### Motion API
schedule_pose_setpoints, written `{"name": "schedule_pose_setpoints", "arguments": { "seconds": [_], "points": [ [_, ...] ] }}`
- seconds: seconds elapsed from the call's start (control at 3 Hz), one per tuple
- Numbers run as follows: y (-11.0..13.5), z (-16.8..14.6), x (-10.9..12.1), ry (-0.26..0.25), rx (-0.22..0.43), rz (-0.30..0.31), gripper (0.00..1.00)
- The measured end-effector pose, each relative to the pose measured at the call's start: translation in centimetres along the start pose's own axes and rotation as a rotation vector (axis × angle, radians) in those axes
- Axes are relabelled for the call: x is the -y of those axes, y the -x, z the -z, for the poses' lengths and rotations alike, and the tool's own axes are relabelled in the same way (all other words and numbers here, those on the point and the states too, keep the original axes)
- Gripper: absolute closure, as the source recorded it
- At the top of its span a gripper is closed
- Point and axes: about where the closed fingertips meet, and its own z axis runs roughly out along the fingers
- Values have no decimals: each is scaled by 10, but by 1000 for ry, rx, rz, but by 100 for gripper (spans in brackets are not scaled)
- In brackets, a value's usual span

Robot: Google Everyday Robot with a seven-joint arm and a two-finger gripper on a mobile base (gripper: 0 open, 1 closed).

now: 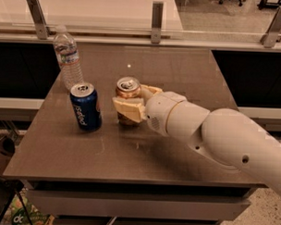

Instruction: Move orange can near pepsi can

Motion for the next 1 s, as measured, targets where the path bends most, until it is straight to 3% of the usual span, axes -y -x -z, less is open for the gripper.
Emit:
{"name": "schedule_pose_setpoints", "arguments": {
  "seconds": [0.67,1.0],
  "points": [
    [2,-1,-3,4,0,5,14],
    [2,-2,-5,6,-1,7,0]
  ]
}}
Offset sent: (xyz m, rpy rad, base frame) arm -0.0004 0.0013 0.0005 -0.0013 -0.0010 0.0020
